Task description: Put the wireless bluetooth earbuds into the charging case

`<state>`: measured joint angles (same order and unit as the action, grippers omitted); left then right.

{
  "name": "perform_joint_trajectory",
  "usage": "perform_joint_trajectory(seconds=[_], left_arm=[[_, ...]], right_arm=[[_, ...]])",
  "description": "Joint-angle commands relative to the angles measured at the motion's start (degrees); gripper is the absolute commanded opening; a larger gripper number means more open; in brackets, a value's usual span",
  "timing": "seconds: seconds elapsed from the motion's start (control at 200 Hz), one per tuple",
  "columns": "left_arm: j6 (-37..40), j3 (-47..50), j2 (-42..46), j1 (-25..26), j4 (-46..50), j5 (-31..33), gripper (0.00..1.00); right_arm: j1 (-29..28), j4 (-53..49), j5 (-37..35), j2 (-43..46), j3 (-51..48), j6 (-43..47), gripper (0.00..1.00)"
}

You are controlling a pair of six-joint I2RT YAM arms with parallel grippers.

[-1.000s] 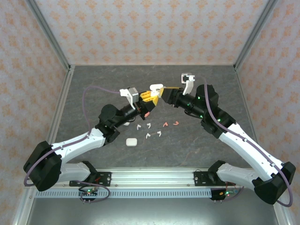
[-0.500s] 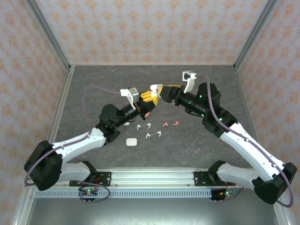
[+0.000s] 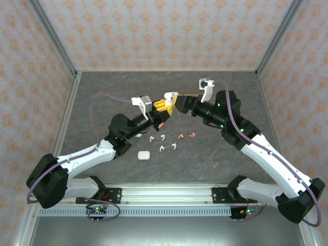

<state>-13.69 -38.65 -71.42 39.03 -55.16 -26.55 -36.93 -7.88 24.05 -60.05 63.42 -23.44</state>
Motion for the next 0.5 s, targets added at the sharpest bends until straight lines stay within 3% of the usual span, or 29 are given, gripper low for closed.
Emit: perform_joint_trajectory(seconds=[0.0,0.495], left_arm=[[-0.37,-1.01,0.53,0.42,-3.82,-0.24,0.00],[-0.38,-1.25,-0.10,0.44,-3.47,0.35,0.00]], right_arm=[[0.45,-1.83,1.23,-0.24,3.13,-0.39,0.69],[0.45,-4.64,2.88,-0.42,5.39,-0.07,0.61]])
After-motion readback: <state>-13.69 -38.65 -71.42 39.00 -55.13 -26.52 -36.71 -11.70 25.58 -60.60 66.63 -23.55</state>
